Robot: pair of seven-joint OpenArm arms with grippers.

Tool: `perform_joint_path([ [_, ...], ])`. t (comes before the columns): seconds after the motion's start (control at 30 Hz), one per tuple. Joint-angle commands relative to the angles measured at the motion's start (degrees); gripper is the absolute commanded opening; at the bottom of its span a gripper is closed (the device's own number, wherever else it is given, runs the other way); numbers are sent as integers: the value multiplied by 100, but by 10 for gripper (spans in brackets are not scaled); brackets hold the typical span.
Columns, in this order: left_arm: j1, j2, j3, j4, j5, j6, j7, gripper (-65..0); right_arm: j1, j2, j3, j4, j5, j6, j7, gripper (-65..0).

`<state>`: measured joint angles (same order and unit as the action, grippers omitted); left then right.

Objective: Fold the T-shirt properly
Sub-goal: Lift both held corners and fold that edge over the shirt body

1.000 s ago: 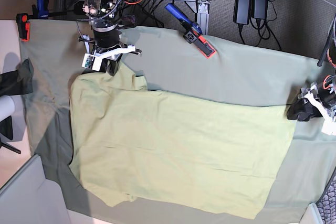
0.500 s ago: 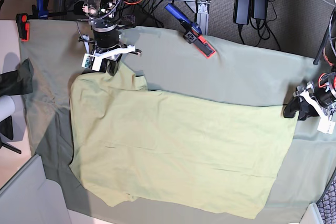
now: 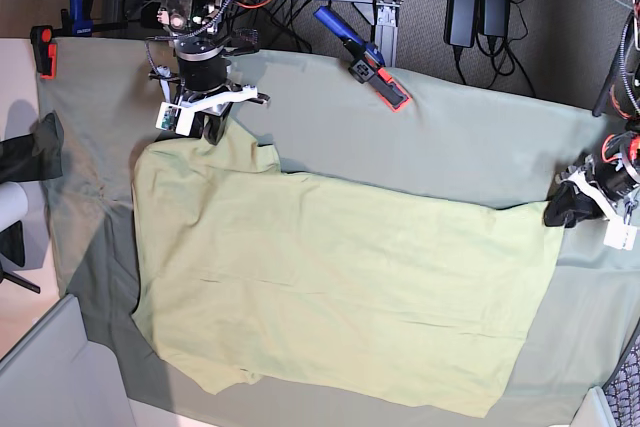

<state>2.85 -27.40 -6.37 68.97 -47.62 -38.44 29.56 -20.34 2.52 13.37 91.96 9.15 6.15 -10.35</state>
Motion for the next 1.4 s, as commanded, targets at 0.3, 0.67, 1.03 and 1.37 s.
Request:
perform_joint_path([
  [0.3,-94,-26,-48,72,-9,-156,-175,-650,-15,50,0,59,-136,11,-20,-650],
  [0.67,-57,-380,-87,85,-632,-156,378,-650,-118,234,258,540,-461,7,-1064,-650],
  [1.03,629,-531,-315,844,-1788,-156,1554,-650,-973,396,422,1473,-120,11,-1429,-650],
  [1.37,1209,-498,-1010,2068,-1797,-156,1360,-650,-903,400,704,2288,-118,9,-1585,-650],
])
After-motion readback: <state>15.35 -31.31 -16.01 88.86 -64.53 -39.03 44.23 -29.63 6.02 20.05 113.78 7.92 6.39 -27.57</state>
